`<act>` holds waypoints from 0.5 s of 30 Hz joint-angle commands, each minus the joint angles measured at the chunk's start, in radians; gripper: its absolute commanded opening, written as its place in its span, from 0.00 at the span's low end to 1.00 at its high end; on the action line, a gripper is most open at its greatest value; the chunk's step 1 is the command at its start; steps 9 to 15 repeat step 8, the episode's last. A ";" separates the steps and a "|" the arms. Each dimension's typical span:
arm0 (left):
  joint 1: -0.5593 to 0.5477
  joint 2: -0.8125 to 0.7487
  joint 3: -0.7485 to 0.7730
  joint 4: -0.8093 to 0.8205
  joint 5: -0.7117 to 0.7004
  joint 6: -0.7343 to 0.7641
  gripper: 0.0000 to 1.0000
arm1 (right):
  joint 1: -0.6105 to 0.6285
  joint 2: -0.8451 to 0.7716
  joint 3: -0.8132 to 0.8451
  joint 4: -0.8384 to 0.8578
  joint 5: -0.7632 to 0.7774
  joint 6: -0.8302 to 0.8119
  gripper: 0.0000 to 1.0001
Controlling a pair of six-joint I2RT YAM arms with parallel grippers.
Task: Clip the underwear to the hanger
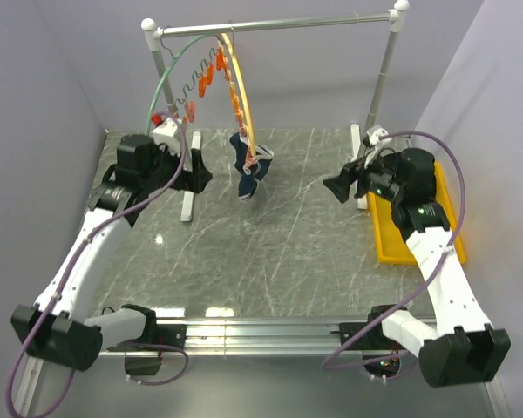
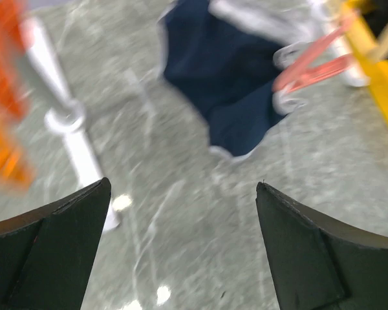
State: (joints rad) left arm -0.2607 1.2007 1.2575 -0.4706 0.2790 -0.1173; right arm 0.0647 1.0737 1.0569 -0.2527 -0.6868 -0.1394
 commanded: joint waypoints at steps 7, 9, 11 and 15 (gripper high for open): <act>0.023 -0.223 -0.129 -0.060 -0.167 0.005 0.99 | -0.009 -0.161 -0.129 -0.063 0.063 0.066 0.86; 0.023 -0.234 -0.132 -0.062 -0.164 0.011 1.00 | -0.006 -0.165 -0.127 -0.062 0.064 0.069 0.86; 0.023 -0.234 -0.132 -0.062 -0.164 0.011 1.00 | -0.006 -0.165 -0.127 -0.062 0.064 0.069 0.86; 0.023 -0.234 -0.132 -0.062 -0.164 0.011 1.00 | -0.006 -0.165 -0.127 -0.062 0.064 0.069 0.86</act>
